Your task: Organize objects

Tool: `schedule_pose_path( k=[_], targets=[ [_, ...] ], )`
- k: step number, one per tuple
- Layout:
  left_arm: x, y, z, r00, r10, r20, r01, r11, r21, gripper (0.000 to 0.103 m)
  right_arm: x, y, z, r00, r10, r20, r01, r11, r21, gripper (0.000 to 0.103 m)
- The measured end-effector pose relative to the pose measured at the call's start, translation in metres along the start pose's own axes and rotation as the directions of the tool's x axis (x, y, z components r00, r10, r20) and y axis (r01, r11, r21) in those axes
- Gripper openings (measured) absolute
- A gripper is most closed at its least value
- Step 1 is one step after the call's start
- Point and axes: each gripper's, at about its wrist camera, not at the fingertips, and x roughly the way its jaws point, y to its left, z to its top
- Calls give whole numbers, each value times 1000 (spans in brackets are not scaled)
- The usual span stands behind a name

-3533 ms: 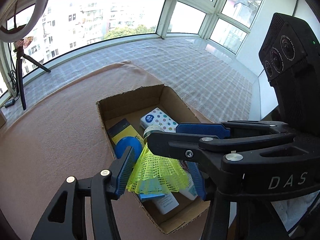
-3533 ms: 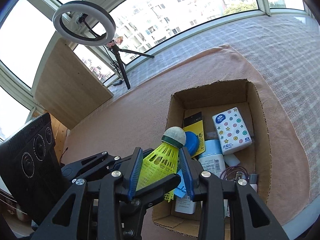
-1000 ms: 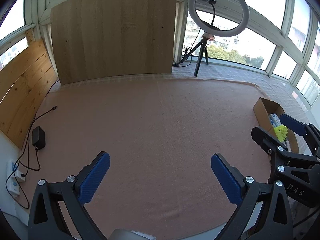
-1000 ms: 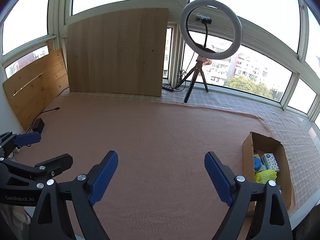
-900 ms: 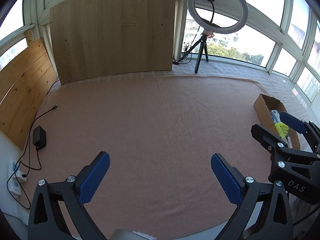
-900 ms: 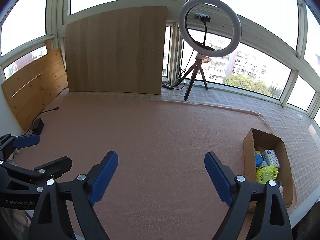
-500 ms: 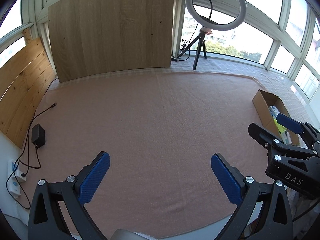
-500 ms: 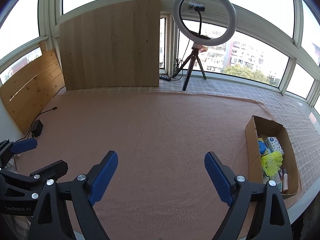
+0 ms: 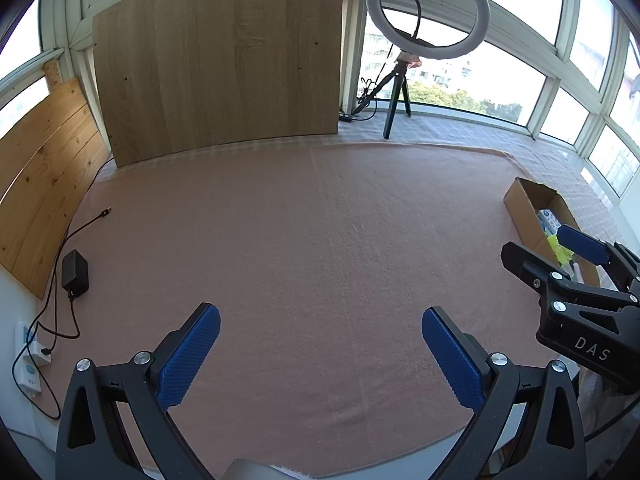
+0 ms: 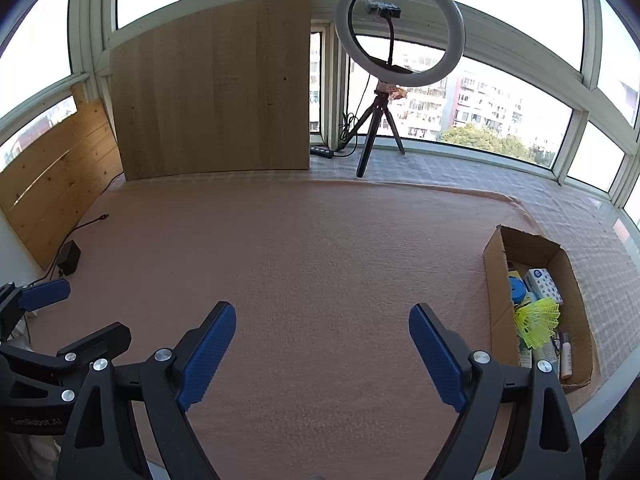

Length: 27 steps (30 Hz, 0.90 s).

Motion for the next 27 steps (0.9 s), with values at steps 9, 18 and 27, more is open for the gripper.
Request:
schedule_pose_path(
  k=[9, 18, 27],
  targets=[
    [8, -6, 4, 1000, -5, -10, 5, 1000, 12, 102, 3, -8, -1, 1000, -21, -17, 22, 1000, 10, 86],
    [11, -8, 4, 1000, -6, -15, 6, 1000, 11, 102, 5, -13, -2, 999, -23, -29, 23, 1000, 18, 86],
    [13, -10, 3, 1000, -5, -15, 6, 1000, 9, 102, 6, -14, -2, 999, -22, -30, 22, 1000, 20, 86]
  ],
)
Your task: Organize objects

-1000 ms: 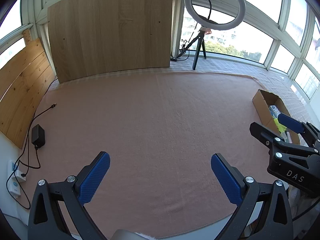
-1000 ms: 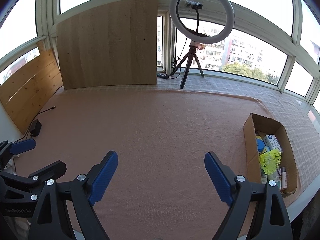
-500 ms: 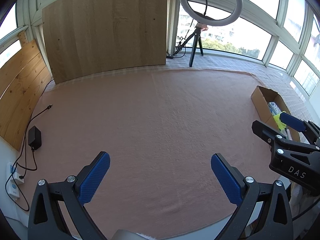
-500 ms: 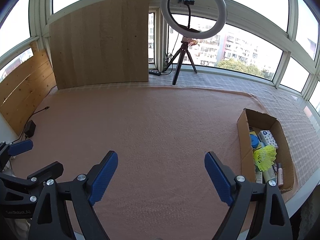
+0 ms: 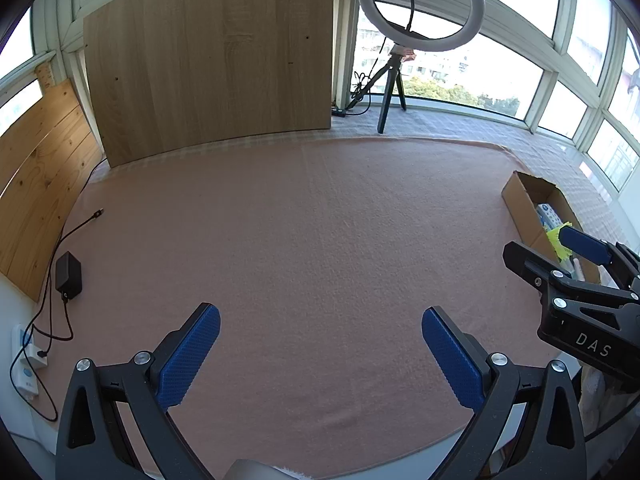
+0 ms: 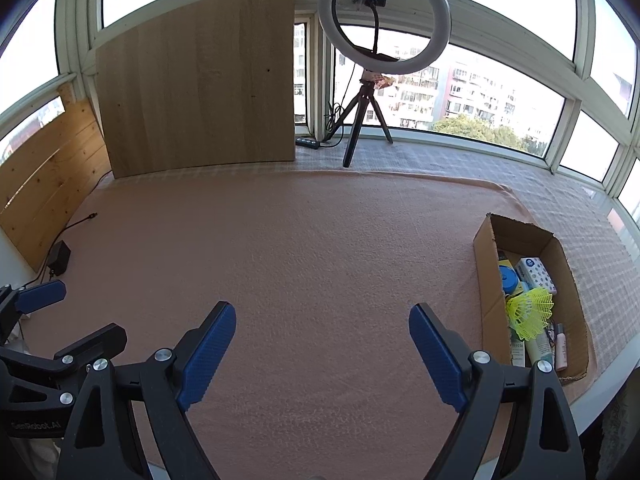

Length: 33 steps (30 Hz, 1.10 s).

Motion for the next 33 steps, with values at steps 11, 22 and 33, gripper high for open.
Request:
schedule_pose_path(
  k=[11, 22, 33],
  targets=[
    [-2, 0, -2, 1000, -1, 1, 1, 1000, 2, 102, -1, 1, -2, 1000, 6, -2, -6, 1000, -1, 86],
    [-2, 0, -3, 1000, 1, 3, -1, 1000, 2, 102, -1, 2, -5, 1000, 9, -10, -9, 1000, 2, 86],
    [-2, 0, -2, 1000, 0, 3, 0, 1000, 2, 102, 0, 2, -4, 1000, 9, -12, -9, 1000, -1, 86]
  ],
)
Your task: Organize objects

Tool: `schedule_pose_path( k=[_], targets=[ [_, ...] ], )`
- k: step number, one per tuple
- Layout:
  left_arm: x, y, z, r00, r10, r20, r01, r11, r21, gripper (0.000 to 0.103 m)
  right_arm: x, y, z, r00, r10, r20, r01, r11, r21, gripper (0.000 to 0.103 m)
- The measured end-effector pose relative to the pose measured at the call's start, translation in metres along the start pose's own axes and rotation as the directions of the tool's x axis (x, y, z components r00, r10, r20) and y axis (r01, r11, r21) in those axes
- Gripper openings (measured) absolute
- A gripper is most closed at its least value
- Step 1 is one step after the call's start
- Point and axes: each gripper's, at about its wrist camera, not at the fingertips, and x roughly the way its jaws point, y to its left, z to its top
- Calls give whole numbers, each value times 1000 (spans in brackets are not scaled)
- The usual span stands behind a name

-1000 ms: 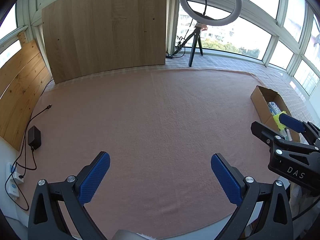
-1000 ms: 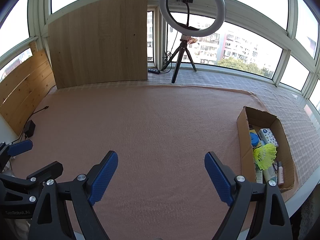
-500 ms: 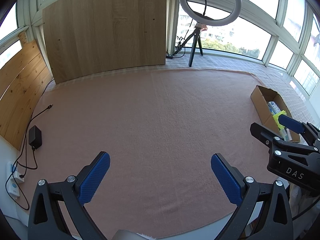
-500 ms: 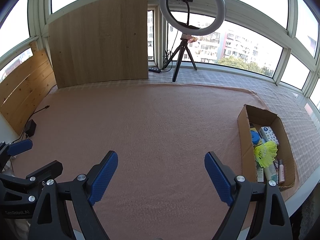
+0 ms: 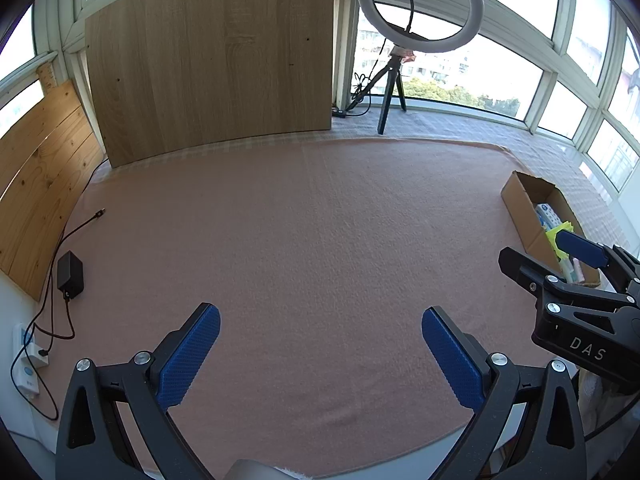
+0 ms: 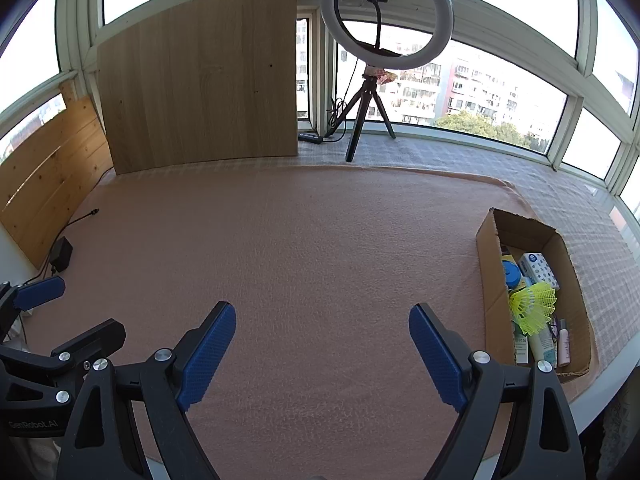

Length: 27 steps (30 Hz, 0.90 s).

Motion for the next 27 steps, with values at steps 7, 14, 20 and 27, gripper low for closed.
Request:
schedule_pose_path(
  k=[7, 14, 20, 27],
  targets=[
    [-1, 2, 0, 1000, -1, 0, 1, 1000, 0, 102, 0, 0, 0, 1000, 0, -1, 0, 1000, 2, 86],
    [-1, 3, 0, 1000, -1, -2, 1, 1000, 0, 102, 1, 0, -2, 1000, 2, -6, -2, 1000, -2, 86],
    [-2, 5, -1, 1000, -1, 0, 1, 1000, -3, 102, 1, 0, -4, 1000, 1, -13, -1, 1000, -8, 86],
    [-1, 9, -1, 1000, -4, 12, 4, 1000, 1, 102, 4, 0, -4, 1000, -1, -19, 1, 1000, -11, 86]
  ],
)
